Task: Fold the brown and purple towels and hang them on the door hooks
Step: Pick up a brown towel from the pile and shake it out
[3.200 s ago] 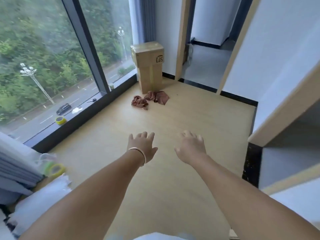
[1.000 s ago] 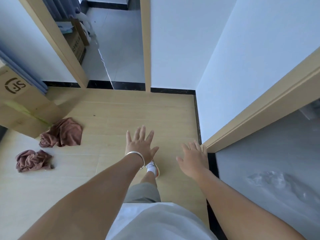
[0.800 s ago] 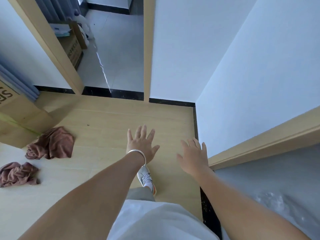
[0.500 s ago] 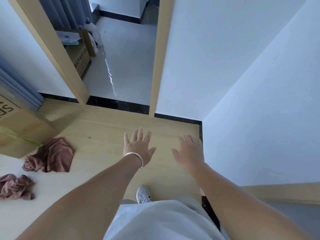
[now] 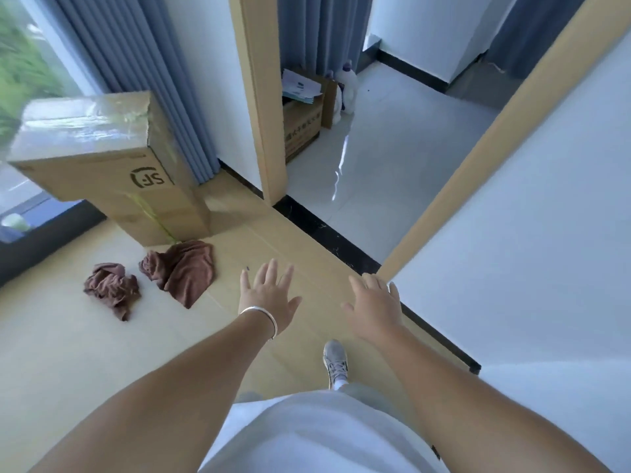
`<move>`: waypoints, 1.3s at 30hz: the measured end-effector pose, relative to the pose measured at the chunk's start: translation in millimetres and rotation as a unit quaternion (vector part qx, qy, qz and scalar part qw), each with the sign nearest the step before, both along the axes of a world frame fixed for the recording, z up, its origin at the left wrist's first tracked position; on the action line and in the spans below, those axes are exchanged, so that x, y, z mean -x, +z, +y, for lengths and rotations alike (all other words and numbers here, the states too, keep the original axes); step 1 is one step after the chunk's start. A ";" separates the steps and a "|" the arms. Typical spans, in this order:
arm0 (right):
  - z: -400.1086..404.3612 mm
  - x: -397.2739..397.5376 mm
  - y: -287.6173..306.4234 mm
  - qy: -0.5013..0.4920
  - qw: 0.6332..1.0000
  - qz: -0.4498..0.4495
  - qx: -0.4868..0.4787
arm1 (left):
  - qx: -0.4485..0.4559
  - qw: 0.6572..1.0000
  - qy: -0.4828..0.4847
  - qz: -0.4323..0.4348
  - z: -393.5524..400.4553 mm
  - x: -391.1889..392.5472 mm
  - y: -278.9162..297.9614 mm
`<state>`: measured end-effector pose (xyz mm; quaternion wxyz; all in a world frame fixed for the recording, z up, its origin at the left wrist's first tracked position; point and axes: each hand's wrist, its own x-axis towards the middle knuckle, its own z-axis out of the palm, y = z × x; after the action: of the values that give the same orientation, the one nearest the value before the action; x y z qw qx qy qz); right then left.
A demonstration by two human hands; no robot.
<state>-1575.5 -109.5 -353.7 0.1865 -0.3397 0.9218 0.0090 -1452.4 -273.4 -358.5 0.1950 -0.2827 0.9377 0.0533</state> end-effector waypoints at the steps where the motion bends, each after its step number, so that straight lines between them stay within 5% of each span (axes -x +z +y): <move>1: -12.8 14.3 0.1 0.023 1.000 -0.005 0.002 | 0.001 1.000 0.028 0.002 -6.6 6.2 2.0; 9: -114.3 77.4 2.4 0.218 0.975 -0.046 -0.019 | -0.013 0.972 0.233 0.008 -42.7 11.6 2.4; 18: -225.4 55.0 -15.9 0.342 0.934 -0.083 -0.053 | -0.065 0.910 0.409 -0.027 -92.5 -43.4 -20.8; 39: -530.2 -43.6 -139.0 0.464 0.864 -0.068 -0.183 | -0.194 0.867 0.457 -0.047 -340.2 -150.4 -199.9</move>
<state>-1531.9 -639.7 -492.7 0.2822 -0.6872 0.6248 0.2402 -1302.1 -613.6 -558.4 0.2433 -0.6379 0.6644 0.3041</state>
